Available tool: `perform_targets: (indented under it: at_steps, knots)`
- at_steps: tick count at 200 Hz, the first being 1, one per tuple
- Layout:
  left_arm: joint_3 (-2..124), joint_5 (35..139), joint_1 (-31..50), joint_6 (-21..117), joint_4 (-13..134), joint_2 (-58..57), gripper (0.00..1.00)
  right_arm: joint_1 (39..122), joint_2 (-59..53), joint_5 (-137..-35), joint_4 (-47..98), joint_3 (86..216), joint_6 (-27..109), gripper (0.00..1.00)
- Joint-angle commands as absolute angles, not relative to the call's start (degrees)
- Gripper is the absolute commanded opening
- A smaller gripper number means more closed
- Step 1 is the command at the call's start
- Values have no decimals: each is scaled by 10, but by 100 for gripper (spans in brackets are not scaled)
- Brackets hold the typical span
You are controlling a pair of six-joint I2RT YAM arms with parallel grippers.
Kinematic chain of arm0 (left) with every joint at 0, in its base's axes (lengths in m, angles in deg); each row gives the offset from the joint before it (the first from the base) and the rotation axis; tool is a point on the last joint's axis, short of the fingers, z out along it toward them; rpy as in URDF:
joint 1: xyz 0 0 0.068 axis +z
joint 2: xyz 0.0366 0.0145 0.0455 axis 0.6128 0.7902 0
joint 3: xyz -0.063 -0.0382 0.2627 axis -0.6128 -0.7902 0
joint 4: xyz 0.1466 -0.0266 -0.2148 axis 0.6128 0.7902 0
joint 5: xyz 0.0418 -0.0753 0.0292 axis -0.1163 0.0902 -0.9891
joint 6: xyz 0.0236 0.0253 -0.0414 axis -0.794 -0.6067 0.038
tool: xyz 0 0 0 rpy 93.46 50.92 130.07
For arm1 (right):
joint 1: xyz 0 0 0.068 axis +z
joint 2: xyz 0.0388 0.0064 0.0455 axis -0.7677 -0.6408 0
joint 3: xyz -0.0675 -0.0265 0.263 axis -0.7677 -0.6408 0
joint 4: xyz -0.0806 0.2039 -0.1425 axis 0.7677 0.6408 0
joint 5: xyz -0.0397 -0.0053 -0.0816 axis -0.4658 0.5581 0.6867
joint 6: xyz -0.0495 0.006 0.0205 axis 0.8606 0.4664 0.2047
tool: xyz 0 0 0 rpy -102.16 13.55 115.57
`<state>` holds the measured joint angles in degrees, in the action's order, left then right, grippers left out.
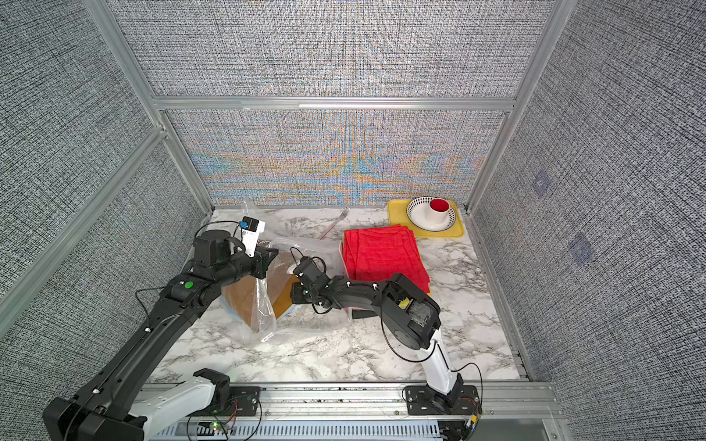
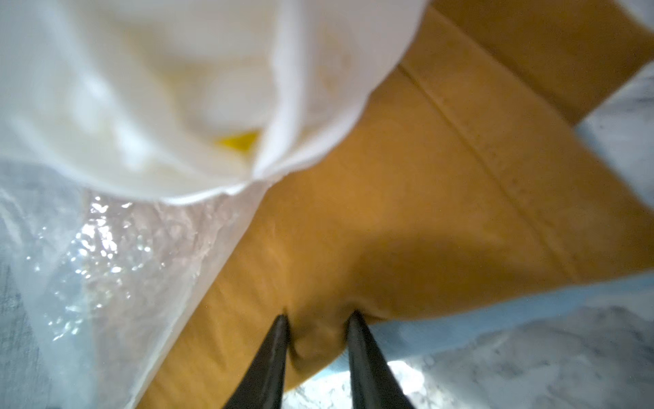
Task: Take the trousers out of the vacuum bag
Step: Take out the trousers from the vacuum bag.
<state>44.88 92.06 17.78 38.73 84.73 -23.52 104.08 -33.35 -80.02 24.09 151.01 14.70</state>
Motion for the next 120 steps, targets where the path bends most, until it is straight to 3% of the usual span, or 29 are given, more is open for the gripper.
perform_targets:
  at_steps: [1, 27, 120]
  knots:
    - [448, 915, 178, 380, 842, -237, 0, 1041, -327, -817, 228, 1514, 153, 16]
    - [443, 914, 179, 380, 838, -229, 0, 1041, -311, -810, 234, 1512, 161, 0]
    - [443, 872, 179, 372, 814, -212, 0, 1047, -196, -758, 323, 1526, 213, 0]
